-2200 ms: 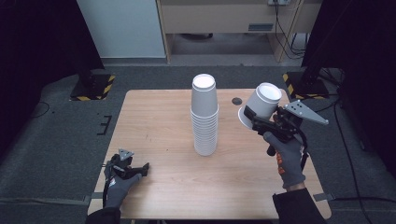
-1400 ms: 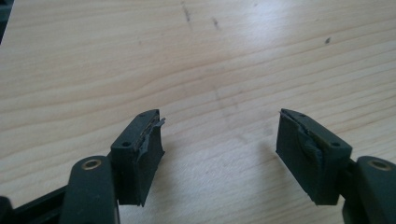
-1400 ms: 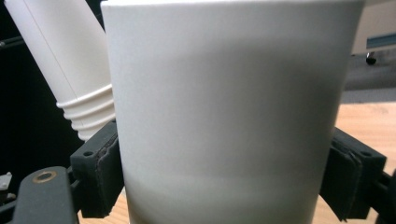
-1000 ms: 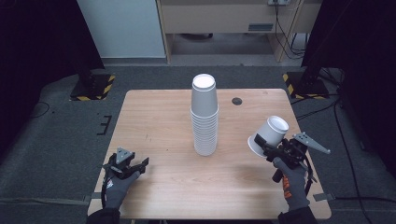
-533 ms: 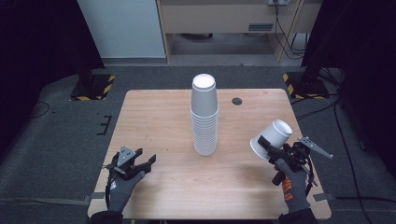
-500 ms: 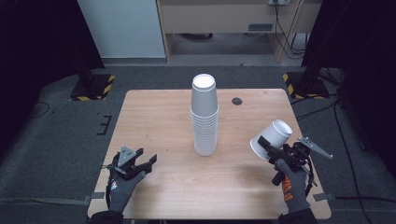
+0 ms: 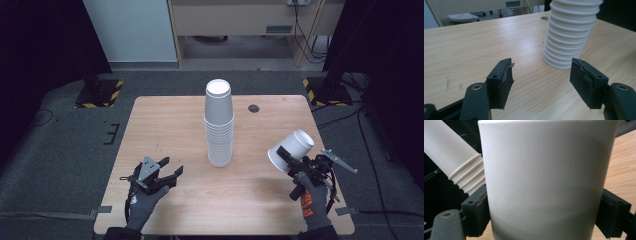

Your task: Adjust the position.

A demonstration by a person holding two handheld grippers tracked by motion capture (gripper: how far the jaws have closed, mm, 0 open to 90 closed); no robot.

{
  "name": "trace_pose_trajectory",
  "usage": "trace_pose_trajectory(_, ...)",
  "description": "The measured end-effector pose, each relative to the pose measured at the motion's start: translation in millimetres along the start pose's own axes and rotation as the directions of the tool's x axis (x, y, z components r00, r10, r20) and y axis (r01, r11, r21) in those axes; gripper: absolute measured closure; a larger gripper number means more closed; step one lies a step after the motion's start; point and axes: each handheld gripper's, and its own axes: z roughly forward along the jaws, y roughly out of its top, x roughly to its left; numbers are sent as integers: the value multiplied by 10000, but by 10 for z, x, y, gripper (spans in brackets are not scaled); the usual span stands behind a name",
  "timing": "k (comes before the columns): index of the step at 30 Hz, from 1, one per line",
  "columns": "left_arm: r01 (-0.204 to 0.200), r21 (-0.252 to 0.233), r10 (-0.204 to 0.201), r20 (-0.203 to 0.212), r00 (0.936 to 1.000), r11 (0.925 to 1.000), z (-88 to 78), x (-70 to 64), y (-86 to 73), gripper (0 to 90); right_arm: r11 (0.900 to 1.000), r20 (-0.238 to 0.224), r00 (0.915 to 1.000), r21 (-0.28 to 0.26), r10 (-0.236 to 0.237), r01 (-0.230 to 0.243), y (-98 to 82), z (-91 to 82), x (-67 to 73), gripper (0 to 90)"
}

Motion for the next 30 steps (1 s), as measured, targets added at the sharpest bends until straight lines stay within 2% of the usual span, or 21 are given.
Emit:
trace_pose_trajectory(9, -387, -387, 411, 622, 9972, 9985, 135, -276, 137, 348, 9994, -234, 9992, -79, 334, -336, -5, -15, 15, 154)
trace_pose_trajectory(16, -654, -495, 698, 928, 9932, 9966, 255, -450, 226, 370, 9989, -359, 9983, -27, 457, -458, -14, -8, 26, 154)
trace_pose_trajectory(25, -692, -775, 795, 1386, 9871, 9946, 390, -664, 352, 398, 9982, -480, 9971, -15, 591, -592, -14, -7, 28, 154)
trace_pose_trajectory(30, -824, -912, 966, 1643, 9817, 9924, 465, -798, 431, 407, 9978, -490, 9966, 23, 660, -659, -16, -5, 30, 154)
